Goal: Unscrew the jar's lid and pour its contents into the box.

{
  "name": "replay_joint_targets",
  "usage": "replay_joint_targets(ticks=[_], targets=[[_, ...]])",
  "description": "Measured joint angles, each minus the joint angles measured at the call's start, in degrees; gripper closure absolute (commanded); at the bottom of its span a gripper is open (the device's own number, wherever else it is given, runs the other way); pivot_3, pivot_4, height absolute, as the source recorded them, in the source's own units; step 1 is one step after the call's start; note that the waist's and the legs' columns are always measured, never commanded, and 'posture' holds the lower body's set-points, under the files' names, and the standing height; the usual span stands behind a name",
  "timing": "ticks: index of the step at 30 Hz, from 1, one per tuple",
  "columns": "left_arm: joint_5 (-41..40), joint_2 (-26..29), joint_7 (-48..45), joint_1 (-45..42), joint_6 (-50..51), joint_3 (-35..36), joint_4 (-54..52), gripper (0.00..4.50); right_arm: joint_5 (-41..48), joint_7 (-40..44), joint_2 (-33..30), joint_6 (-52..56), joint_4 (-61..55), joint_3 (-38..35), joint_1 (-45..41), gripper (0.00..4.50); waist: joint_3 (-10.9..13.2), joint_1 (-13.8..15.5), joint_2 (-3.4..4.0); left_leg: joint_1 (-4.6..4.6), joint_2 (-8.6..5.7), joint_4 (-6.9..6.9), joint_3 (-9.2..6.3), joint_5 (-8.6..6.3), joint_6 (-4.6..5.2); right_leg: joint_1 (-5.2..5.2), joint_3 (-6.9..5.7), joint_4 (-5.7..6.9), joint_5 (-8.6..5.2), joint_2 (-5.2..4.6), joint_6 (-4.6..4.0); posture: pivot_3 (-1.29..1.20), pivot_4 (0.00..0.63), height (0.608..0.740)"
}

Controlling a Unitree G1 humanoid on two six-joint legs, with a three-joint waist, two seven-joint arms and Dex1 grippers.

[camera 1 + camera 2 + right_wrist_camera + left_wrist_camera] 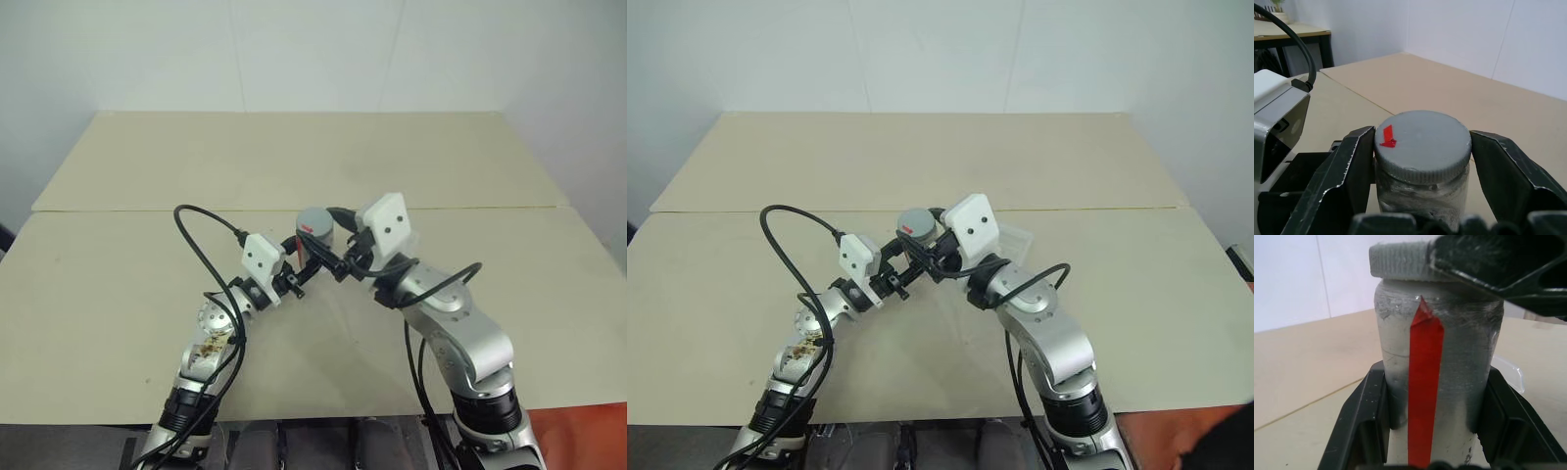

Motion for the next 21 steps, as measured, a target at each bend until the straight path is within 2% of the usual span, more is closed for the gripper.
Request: replay_joint_targets(ticks=[5,9,21], targets=[[0.24,0.01,-0.22,-0.01,-0.39,0.01,0.78,2.54,-0.54,0.46,-0.66,-0.01,0.99,0.73,-0.06,0.87,0.00,-0.04,0.00,0.00,0.00,0.00,0.00,0.00,0.01,-0.01,0.00,0.00,0.00,0.00,0.00,0.00,0.150,0.740],[0.28,0.31,-0.27,0.00,-0.82,0.09,1.39,2.54,-0.42,0.89,-0.36,-0.02,1.58,0.80,-0.09,1.67,0.00,-0.06,0.00,0.00,0.00,0.00,0.00,-0.01,0.01,0.00,0.00,0.00,0.00,0.00,0.00,0.00,0.150,0.740],[0.53,0.49,-0.22,0.10,-1.53,0.11,1.65,2.54,-0.44,1.35,-0.39,-0.06,1.92,0.80,-0.41,1.67,0.00,-0.05,0.00,0.00,0.01,0.00,0.00,-0.01,0.02,0.00,0.00,-0.01,0.00,0.00,0.00,0.00,0.150,0.740]])
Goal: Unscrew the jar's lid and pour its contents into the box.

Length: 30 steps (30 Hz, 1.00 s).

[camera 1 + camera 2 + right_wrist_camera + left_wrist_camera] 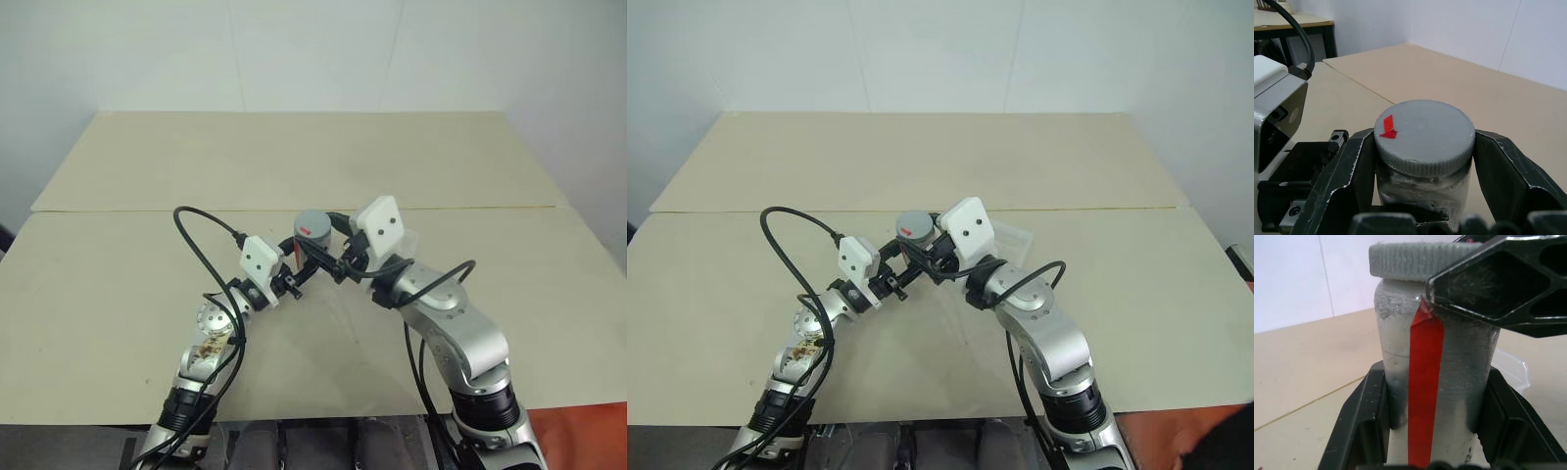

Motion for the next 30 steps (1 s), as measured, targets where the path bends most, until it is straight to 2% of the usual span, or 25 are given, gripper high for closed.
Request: replay_joint_targets(ticks=[6,13,18,21,30], targets=[[-1.47,1.48,-2.46,0.03,0.15,-0.27,-0.12,2.54,0.56,2.50,-1.08,-1.45,0.34,0.01,0.06,1.67,0.00,-0.09,0.00,0.01,0.00,-0.01,0.00,-0.01,0.01,0.00,0.00,-0.01,0.00,0.00,0.00,0.00,0.150,0.740],[-4.24,4.59,-8.13,0.91,0.33,-0.42,-0.18,2.54,3.91,13.12,-5.10,-8.59,5.75,-1.28,0.02,1.67,0.00,-0.09,0.00,0.01,0.00,-0.01,0.00,-0.04,0.07,0.02,-0.01,-0.04,0.00,0.00,0.00,0.00,0.150,0.740],[-5.75,5.91,-10.91,1.68,1.82,-0.66,-1.05,2.54,7.52,24.72,-8.06,-13.82,13.69,-2.71,-2.81,1.67,0.00,-0.25,0.00,0.03,0.01,-0.01,0.00,-0.05,0.09,0.02,0.00,-0.03,0.00,0.01,0.00,0.00,0.150,0.740],[-6.24,6.05,-11.79,2.21,1.91,-0.80,-1.76,2.54,9.14,34.12,-9.34,-17.16,21.10,-2.61,-7.36,1.67,0.01,-0.37,0.01,0.05,0.02,-0.01,0.01,-0.05,0.10,0.03,0.00,-0.02,0.00,0.01,0.00,0.00,0.150,0.740],[-6.17,4.86,-12.26,2.36,2.01,-1.09,-2.28,2.54,9.62,55.71,-8.54,-27.25,42.42,-3.24,-18.18,1.67,0.01,-0.44,0.01,0.03,0.02,-0.02,0.03,0.02,-0.03,0.03,0.00,0.01,0.00,0.01,0.00,0.00,0.150,0.740]])
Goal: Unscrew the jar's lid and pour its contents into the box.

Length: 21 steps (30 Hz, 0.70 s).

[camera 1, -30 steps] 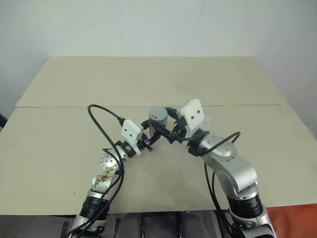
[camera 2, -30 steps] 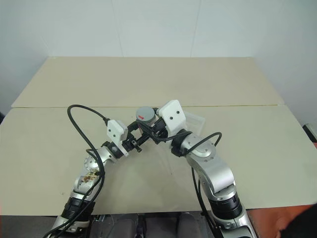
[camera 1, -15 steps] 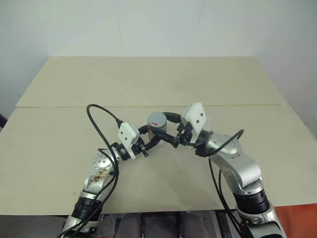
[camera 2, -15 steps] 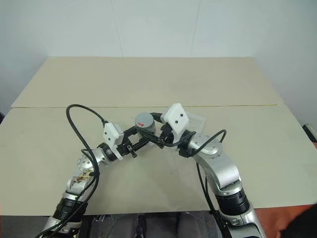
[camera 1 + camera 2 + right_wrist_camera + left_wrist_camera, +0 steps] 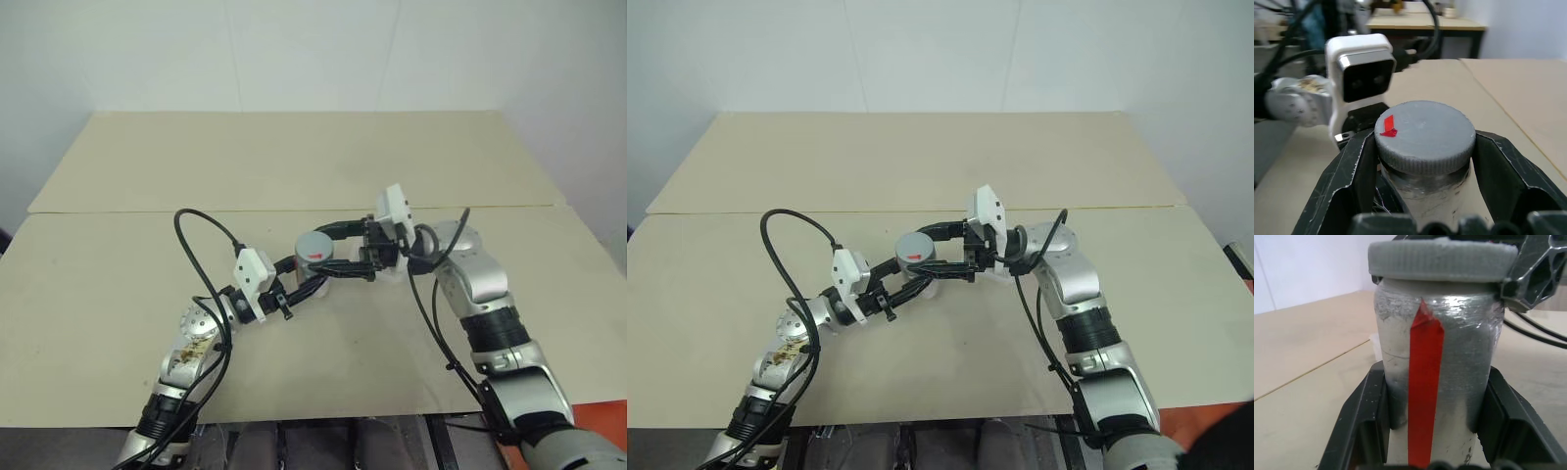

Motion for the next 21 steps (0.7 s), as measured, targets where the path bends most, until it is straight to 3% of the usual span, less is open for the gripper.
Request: replay_joint_targets(ticks=[4,9,14,21], targets=[[0.12,-0.68,0.06,-0.01,-0.06,-0.07,-0.02,2.54,-0.07,4.37,1.17,-2.64,5.44,-1.06,-2.14,1.67,0.00,-0.08,0.00,0.00,0.02,0.00,0.01,0.05,-0.08,-0.01,-0.01,0.04,0.00,0.00,0.00,0.00,0.150,0.740],[1.11,-1.43,0.25,-0.18,-0.14,-1.32,0.00,2.54,0.04,5.33,2.47,-3.35,5.68,-1.66,-2.11,0.06,0.00,-0.07,0.01,-0.02,0.01,0.00,0.02,0.06,-0.10,-0.01,0.01,0.06,0.00,-0.03,0.00,0.00,0.150,0.740],[1.67,-2.67,0.98,-0.54,-0.42,-2.18,0.27,2.54,-0.47,0.48,2.01,-5.46,0.40,-3.28,0.59,0.03,0.01,0.33,0.01,-0.03,0.01,-0.01,0.00,0.13,-0.22,-0.03,-0.02,0.06,0.01,-0.04,0.01,0.00,0.150,0.740],[2.70,-2.84,1.60,-1.25,-0.77,-1.96,1.66,2.54,-0.48,-10.87,-1.33,-3.52,-14.69,-6.91,10.85,0.03,0.01,0.87,0.01,-0.04,-0.01,0.00,0.03,0.11,-0.19,-0.03,0.00,0.02,0.01,-0.09,0.01,0.00,0.150,0.740]])
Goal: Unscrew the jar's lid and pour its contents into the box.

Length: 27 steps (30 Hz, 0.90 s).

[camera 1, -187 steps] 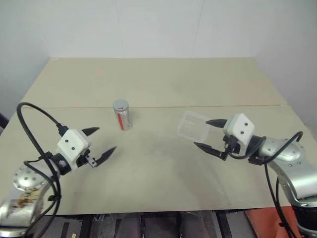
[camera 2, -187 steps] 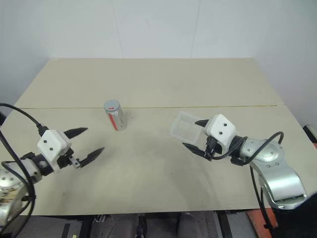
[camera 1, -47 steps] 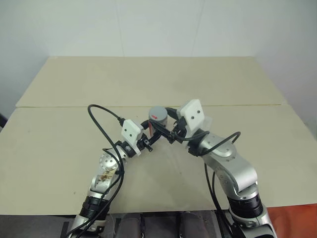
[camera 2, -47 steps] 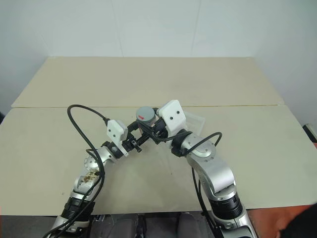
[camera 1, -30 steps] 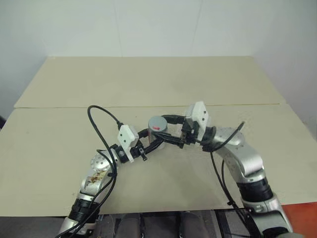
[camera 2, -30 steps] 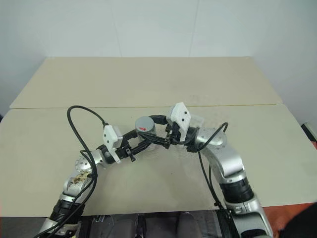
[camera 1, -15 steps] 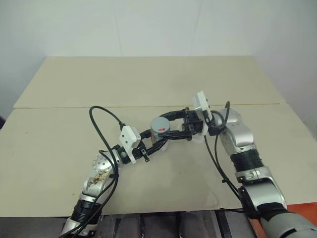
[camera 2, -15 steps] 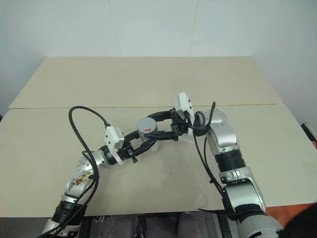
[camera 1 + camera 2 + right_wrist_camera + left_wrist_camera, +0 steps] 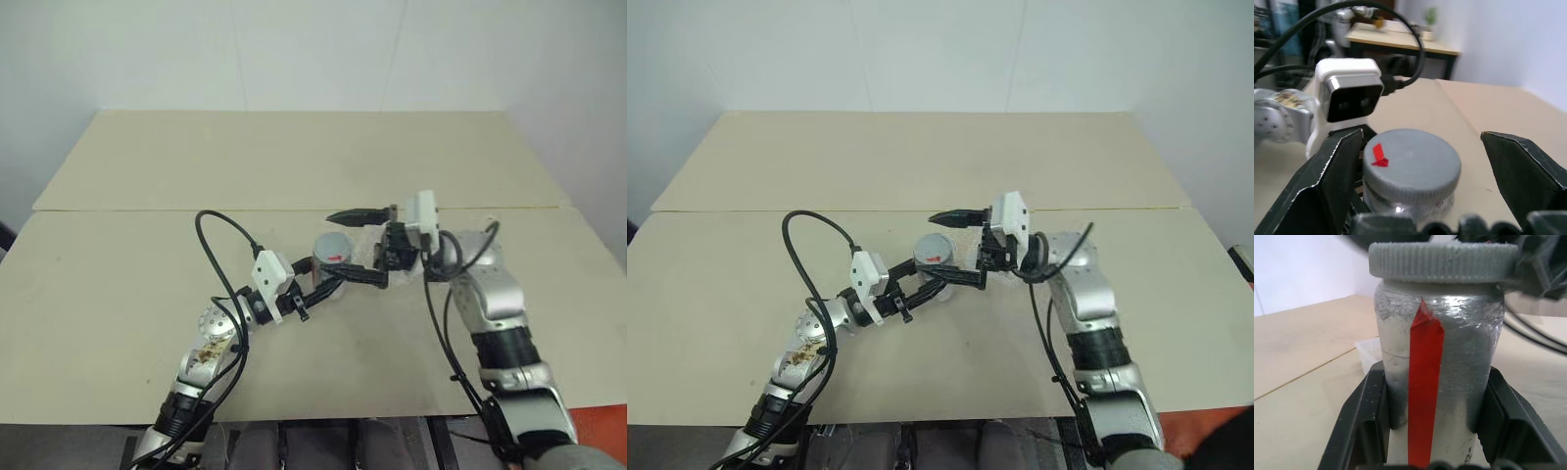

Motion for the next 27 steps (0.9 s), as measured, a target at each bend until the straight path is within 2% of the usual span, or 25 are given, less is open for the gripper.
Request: replay_joint_targets(ticks=[4,8,10,12,15,19,27], targets=[[1.40,-0.80,1.47,-0.67,-1.29,0.07,1.39,2.54,-3.19,-11.27,0.29,2.24,-8.84,-0.80,5.20,0.03,0.00,0.04,0.00,0.03,0.00,0.00,-0.01,-0.10,0.18,-0.02,0.02,-0.01,0.00,0.00,0.00,0.00,0.150,0.740],[2.58,-2.48,4.36,-1.34,-2.02,0.78,2.72,2.54,-4.64,-24.03,5.30,7.81,-19.59,-0.26,11.31,0.03,0.00,0.15,0.00,0.00,-0.01,0.00,-0.02,-0.08,0.14,-0.05,0.01,0.00,0.00,0.01,0.00,0.00,0.150,0.740],[3.07,-2.47,5.05,-1.46,-2.39,1.03,2.95,2.54,-6.05,-29.07,6.66,10.89,-25.00,1.61,13.39,0.03,0.00,0.10,0.00,0.00,-0.01,0.00,0.00,-0.06,0.11,-0.05,0.04,-0.01,0.00,0.00,0.00,0.00,0.150,0.740],[3.32,-2.44,5.50,-1.46,-2.62,1.12,3.09,2.54,-11.30,-33.57,6.09,13.16,-29.11,5.84,14.51,0.03,0.00,0.09,0.00,0.00,-0.03,0.01,0.00,-0.10,0.18,-0.04,0.04,-0.04,0.00,0.00,0.00,0.00,0.150,0.740],[3.85,-2.47,5.69,-1.47,-3.15,1.11,3.14,2.54,-14.97,-37.73,6.73,16.50,-31.48,9.89,14.93,0.03,0.00,0.10,0.00,0.01,-0.03,0.01,-0.03,-0.10,0.18,-0.03,0.01,-0.02,0.00,0.03,0.00,0.00,0.150,0.740],[4.19,-2.70,5.74,-1.43,-3.91,1.01,3.16,2.54,-18.86,-44.89,10.99,19.96,-31.81,11.33,14.89,0.03,0.00,0.10,0.00,0.01,-0.03,0.01,-0.04,-0.10,0.17,-0.03,0.00,-0.03,0.00,0.04,0.00,0.00,0.150,0.740],[4.42,-2.63,5.71,-1.24,-4.22,1.04,3.55,2.54,-19.91,-46.15,10.87,20.24,-31.04,11.35,14.92,0.03,0.00,0.05,0.00,-0.01,-0.02,0.00,-0.04,-0.12,0.22,-0.03,0.00,-0.08,0.00,0.07,0.00,0.00,0.150,0.740]])
